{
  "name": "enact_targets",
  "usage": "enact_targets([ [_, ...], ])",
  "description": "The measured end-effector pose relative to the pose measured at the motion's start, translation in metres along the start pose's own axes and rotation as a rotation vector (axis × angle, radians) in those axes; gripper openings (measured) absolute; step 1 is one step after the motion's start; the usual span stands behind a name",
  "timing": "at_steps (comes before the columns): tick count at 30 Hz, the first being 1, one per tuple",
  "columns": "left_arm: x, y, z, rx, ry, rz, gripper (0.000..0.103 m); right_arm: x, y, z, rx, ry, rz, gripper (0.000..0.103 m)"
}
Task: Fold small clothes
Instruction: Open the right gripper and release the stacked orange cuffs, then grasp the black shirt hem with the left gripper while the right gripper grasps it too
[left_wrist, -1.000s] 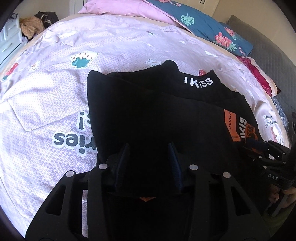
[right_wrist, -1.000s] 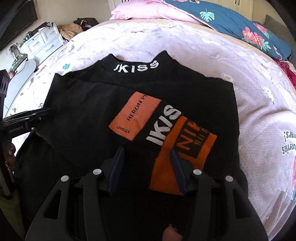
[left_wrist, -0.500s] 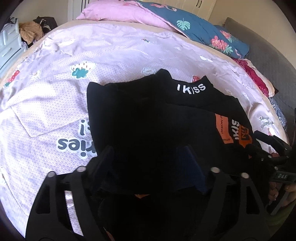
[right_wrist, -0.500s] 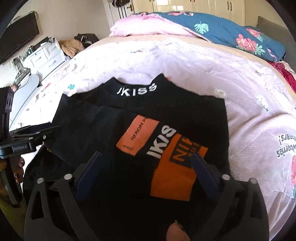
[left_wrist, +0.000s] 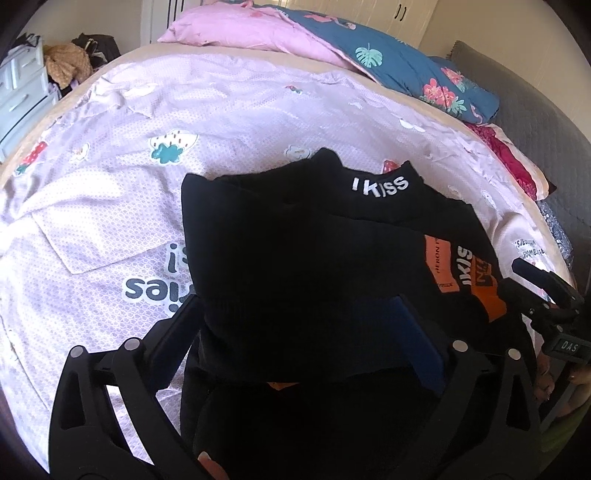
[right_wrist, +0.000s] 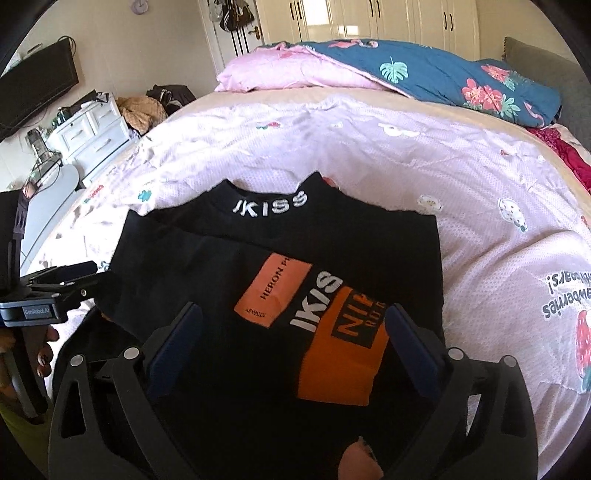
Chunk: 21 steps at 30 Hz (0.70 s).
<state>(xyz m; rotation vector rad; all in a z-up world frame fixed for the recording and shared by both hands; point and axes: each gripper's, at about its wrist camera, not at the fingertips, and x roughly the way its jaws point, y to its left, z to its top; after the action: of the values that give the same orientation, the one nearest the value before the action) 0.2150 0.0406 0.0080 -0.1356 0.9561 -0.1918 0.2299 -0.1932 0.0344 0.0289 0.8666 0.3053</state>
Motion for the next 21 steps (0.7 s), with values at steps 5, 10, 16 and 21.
enact_targets([
  [5, -0.02, -0.002, 0.001, 0.002, -0.046, -0.003, 0.094, -0.017, -0.002, 0.005, 0.021, -0.047, 0.005, 0.099],
  [10, -0.041, -0.005, 0.001, 0.003, -0.094, -0.003, 0.094, -0.035, 0.0, 0.009, 0.031, -0.094, 0.01, 0.099],
  [16, -0.067, -0.004, 0.0, -0.006, -0.152, -0.002, 0.094, -0.056, 0.0, 0.005, 0.044, -0.137, 0.029, 0.099],
  [21, -0.087, -0.003, -0.007, -0.014, -0.196, -0.006, 0.094, -0.07, 0.001, -0.004, 0.058, -0.157, 0.028, 0.099],
])
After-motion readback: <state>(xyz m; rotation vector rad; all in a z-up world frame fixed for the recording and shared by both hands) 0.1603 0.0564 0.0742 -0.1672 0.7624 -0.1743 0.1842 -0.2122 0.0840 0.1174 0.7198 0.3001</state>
